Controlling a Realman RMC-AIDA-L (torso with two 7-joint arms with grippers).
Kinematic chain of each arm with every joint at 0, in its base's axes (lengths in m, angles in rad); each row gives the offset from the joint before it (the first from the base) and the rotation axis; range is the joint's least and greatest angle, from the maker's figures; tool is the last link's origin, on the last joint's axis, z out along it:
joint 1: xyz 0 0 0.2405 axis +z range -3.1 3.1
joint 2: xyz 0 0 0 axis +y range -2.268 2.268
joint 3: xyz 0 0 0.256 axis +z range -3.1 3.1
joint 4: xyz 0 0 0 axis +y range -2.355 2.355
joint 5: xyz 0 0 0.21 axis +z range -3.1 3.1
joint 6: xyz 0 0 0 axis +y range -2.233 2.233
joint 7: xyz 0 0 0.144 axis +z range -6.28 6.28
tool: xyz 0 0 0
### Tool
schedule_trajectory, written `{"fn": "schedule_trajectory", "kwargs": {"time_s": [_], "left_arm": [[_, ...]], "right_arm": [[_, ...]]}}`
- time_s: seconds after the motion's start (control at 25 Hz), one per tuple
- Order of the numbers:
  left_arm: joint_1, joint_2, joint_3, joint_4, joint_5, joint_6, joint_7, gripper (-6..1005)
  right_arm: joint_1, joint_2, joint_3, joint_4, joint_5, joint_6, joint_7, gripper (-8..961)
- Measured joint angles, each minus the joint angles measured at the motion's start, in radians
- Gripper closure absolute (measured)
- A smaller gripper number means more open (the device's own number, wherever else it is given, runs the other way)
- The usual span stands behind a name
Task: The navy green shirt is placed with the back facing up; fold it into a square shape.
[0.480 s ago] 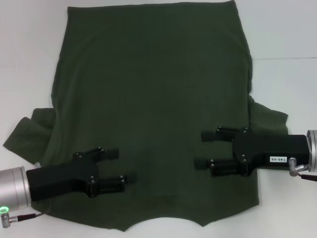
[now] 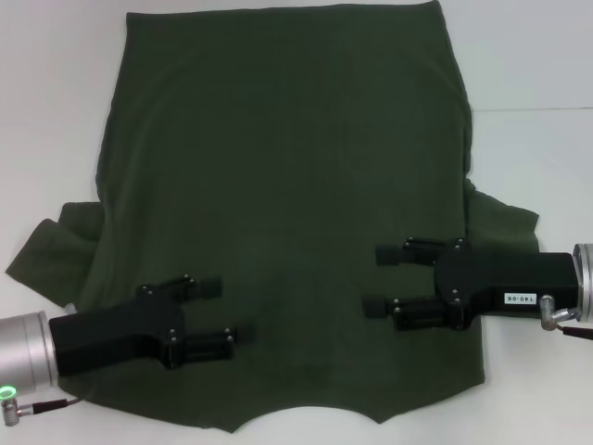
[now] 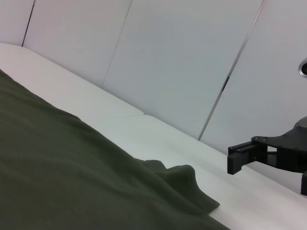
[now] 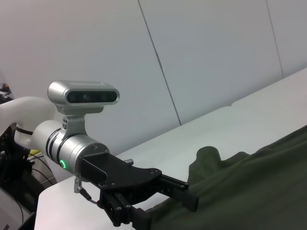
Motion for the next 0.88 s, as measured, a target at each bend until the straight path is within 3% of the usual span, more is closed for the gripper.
{"fn": "schedule_trajectory", "kwargs": {"time_s": [0.24, 0.48, 0.88], "left_arm": [[-0.001, 0.002, -0.042, 0.0, -0.007, 0.0, -0.014, 48], [-0.006, 0.006, -0.188, 0.006, -0.01, -0.038, -0.078, 48], [0.0, 0.015, -0.35, 0.012, -0.016, -0.279, -0.199, 51]], "right_arm": [[0.0, 0.0, 0.001, 0.004, 0.002, -0.001, 0.003, 37], [-0.003, 0.0, 0.008, 0.016, 0.02, -0.014, 0.005, 40], [0.011, 0.001, 0.011, 0.033, 0.03, -0.009, 0.015, 46]]}}
